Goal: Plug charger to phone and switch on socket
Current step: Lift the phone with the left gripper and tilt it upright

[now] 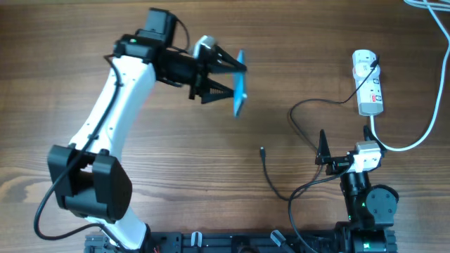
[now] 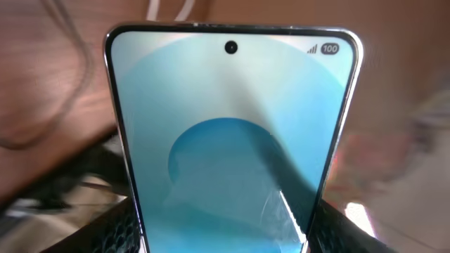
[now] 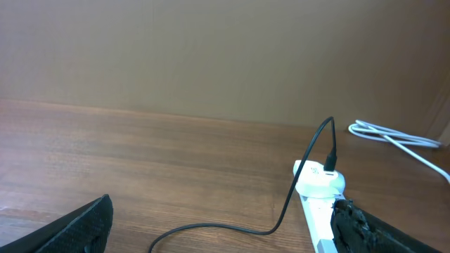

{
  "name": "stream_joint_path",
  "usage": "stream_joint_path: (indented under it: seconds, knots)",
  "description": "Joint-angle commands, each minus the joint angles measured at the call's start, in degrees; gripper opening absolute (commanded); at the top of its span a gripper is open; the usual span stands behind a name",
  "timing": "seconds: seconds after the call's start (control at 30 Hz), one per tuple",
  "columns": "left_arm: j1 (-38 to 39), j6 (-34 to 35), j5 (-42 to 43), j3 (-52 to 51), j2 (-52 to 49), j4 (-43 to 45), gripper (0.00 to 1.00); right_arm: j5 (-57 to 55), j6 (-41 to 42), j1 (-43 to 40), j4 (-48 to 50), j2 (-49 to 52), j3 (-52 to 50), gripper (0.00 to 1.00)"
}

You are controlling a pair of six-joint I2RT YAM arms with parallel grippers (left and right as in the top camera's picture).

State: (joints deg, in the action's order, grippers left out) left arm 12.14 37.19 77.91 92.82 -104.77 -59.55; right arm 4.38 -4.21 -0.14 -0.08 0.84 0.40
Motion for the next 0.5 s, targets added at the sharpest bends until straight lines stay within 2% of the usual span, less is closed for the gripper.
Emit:
stream_joint_path:
  seconds: [0.0,0.27,0.47]
  knots:
    - [-2.8,6.9,10.9,1.4,1.6,0.2,0.68,-0.9,-0.3,0.3,0.2,-0.4,-0.1,1.00]
    - [-5.7,20.5,12.4,1.4,1.6,0.2,0.68,-1.0,-0.3,0.3,0.2,-0.4,-0.1,1.00]
    - [-6.4,22.1,12.4,1.4,1.6,0.2,0.68,-0.9,-0.3,0.3,0.2,-0.4,-0.1,1.00]
